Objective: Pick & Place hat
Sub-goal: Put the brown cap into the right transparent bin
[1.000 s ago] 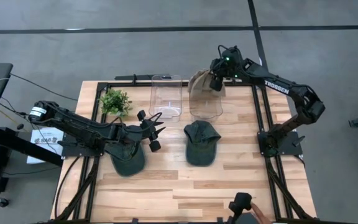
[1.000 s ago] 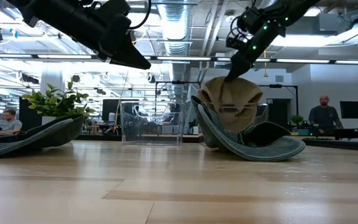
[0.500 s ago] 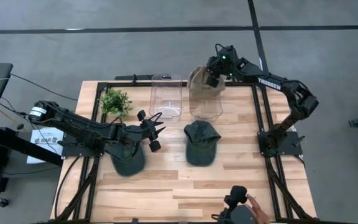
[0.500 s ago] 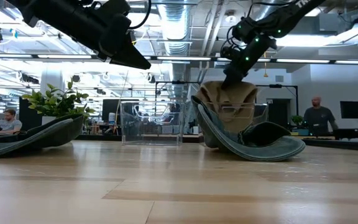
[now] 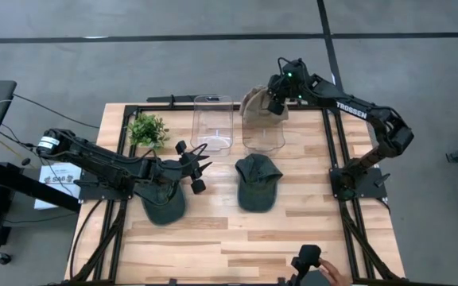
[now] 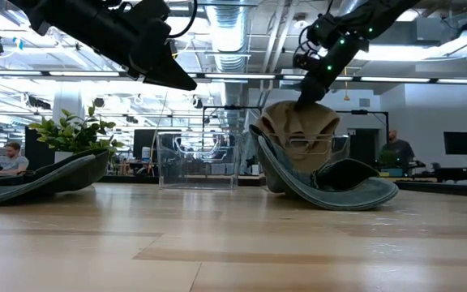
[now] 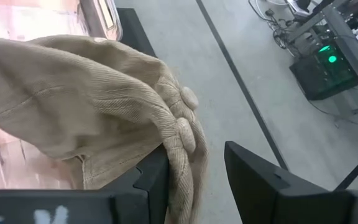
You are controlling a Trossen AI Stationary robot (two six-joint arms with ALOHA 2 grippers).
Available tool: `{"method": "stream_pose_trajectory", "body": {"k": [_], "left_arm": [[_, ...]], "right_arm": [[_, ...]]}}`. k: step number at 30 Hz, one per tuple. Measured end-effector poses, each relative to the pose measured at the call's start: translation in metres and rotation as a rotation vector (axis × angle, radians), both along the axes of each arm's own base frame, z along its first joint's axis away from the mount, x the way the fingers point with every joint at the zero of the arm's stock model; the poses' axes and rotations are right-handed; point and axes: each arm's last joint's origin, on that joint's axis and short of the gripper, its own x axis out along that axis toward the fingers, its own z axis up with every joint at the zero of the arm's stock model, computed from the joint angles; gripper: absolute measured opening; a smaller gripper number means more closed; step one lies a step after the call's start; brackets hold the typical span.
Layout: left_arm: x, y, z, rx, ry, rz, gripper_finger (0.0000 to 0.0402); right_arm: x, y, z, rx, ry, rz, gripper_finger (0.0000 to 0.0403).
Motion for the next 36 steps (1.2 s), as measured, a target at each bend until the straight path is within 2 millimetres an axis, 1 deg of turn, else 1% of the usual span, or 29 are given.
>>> {"method": "stream_pose_trajectory", "body": {"k": [16, 22, 31, 36], "left_arm": [[0.0, 0.0, 0.0, 0.0, 0.0, 0.0, 0.0102], [0.0, 0.0, 0.0, 0.0, 0.0, 0.0, 0.0102], [0.0, 0.0, 0.0, 0.0, 0.0, 0.0, 0.0102], [0.0, 0.0, 0.0, 0.0, 0.0, 0.0, 0.0102]], "right_arm": [[-0.013, 0.012, 0.015, 0.007, 0.002, 0.003, 0.0139], [-0.012, 0.012, 0.015, 0.013, -0.009, 0.01, 0.0139], [-0.012, 0.012, 0.014, 0.013, -0.002, 0.015, 0.0121], [-0.012, 0.013, 0.014, 0.016, 0.0, 0.017, 0.0128]]}}
